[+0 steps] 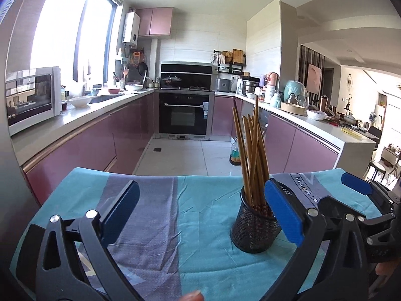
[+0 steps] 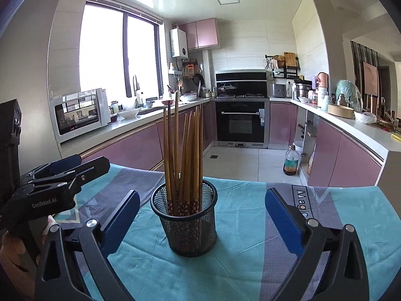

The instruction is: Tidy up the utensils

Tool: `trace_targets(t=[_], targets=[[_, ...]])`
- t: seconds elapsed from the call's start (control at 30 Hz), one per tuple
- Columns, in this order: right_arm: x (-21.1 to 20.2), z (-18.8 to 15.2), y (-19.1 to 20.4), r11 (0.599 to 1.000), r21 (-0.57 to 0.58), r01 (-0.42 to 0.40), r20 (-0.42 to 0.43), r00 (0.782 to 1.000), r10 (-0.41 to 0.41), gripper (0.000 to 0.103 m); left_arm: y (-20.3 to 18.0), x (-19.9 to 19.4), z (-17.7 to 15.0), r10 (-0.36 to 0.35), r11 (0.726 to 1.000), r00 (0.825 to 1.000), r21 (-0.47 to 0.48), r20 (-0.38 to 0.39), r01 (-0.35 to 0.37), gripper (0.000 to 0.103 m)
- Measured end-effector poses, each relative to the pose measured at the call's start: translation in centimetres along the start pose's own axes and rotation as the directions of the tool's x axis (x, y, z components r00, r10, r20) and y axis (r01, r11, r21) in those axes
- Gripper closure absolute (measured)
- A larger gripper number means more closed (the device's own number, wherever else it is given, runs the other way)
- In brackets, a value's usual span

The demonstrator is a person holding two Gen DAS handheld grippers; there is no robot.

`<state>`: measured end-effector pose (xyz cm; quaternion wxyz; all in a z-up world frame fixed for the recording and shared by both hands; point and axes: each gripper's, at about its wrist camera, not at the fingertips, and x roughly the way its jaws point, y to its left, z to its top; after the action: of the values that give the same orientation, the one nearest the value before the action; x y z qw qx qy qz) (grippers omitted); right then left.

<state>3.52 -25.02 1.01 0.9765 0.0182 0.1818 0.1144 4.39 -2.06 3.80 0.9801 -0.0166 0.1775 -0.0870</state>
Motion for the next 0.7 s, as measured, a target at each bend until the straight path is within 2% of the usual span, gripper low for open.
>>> trace_targets(t=[0.17,0.37,0.7], targets=[[-1.9,-0.5,1.2,1.000,-0.020,0.017,0.062,0.998,-0.016,0.006,0.2,-2.5,-0.5,0.060,0.998,0.997,0.009,0.043,-0.060,0.005],[-3.6,-0.6,1.8,1.000,-0.001,0.027,0.118,0.993,-0.026,0.006,0.0,-5.2,-0.7,0.075,0.997,0.992,0.023,0.102,-0.077,0.005],[-4.1,-1.1,2.4,0.999,0.011,0.032,0.135,0.990,-0.033,0.006,-0.5,-7.1,-0.8,0.079,0.996,0.984,0.024,0.159,-0.084,0.005]])
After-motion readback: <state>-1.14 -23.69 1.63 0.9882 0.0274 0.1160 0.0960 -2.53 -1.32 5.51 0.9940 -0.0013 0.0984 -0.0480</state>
